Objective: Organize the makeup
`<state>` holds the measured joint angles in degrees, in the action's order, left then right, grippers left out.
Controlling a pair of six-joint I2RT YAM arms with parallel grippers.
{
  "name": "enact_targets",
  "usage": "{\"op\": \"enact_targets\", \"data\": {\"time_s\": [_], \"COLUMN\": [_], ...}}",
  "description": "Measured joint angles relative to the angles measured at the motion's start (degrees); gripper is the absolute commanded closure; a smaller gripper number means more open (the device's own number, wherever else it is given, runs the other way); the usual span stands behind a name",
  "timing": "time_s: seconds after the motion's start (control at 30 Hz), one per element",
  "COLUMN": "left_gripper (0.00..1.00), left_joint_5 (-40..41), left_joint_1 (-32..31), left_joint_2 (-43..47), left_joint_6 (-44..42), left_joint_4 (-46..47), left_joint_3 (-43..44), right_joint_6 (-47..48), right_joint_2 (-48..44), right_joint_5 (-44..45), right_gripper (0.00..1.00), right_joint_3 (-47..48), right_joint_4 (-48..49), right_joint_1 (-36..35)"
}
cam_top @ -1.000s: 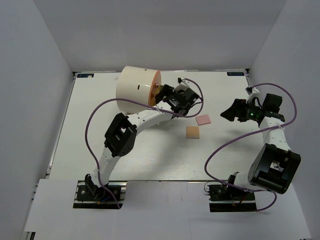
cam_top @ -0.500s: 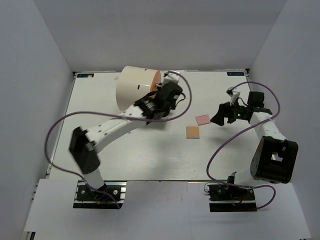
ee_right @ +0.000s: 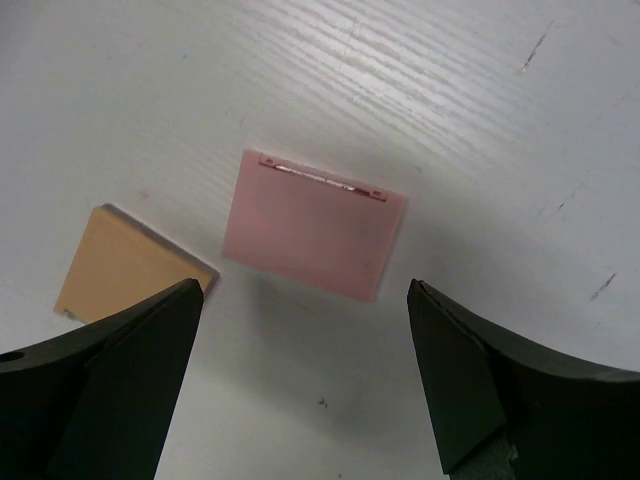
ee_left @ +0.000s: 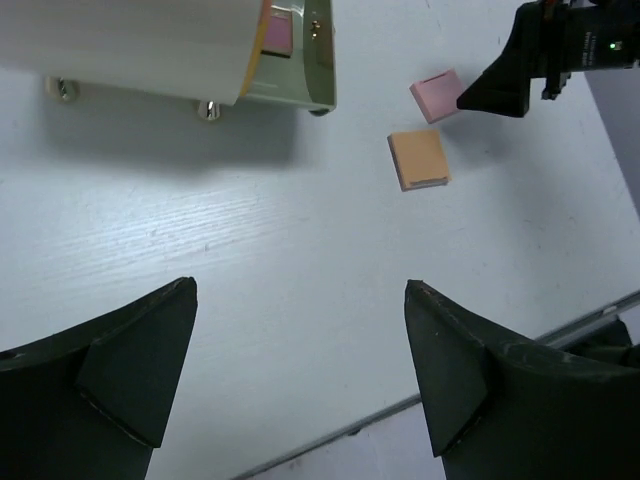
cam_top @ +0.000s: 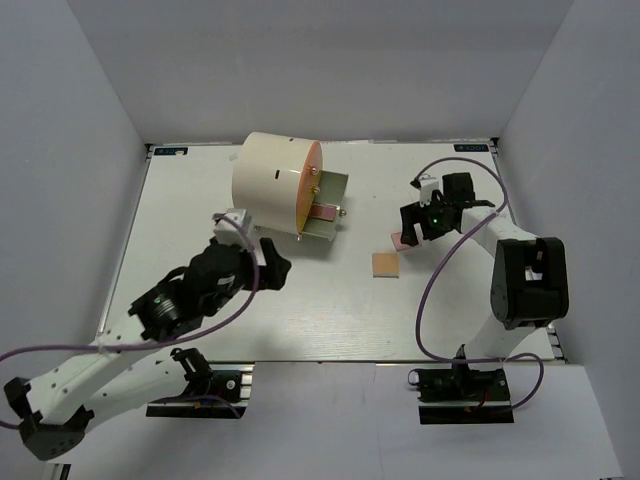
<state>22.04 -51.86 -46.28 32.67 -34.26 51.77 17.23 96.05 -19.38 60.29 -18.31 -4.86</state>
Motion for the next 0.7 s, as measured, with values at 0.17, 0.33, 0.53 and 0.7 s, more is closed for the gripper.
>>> {"op": "enact_targets", "data": {"time_s": [0.17, 0.33, 0.53, 0.7], "left_gripper": [0.05, 0.04, 0.03, 0.03], "left_joint_5": [0.2, 0.48, 0.44, 0.46], "left_joint_1": [0.0, -0.07, -0.2, -0.55], "left_joint_2": [13.68, 18.6, 18.47, 19.28], "left_joint_6": [4.37, 6.21, 6.91, 7.26], "left_joint_4": [-6.01, -9.01, -11.19, -11.56], "left_joint_3": [-4.44, -5.77, -7.48, -7.67], "right_joint_6": [-2.43, -3.87, -5.09, -5.33], "right_joint_2": [2.45, 5.64, 6.8, 7.48], "right_joint_5": [5.42, 9.86, 12.26, 14.38], "right_gripper": [0.11, 0.11, 0.11, 0.11], "right_joint_3": [2.1, 3.67, 4.09, 4.44], "right_joint_4": [1.53, 1.81, 1.79, 1.86], "right_joint_1": [-2.97, -5.42, -7.48, -8.41]}}
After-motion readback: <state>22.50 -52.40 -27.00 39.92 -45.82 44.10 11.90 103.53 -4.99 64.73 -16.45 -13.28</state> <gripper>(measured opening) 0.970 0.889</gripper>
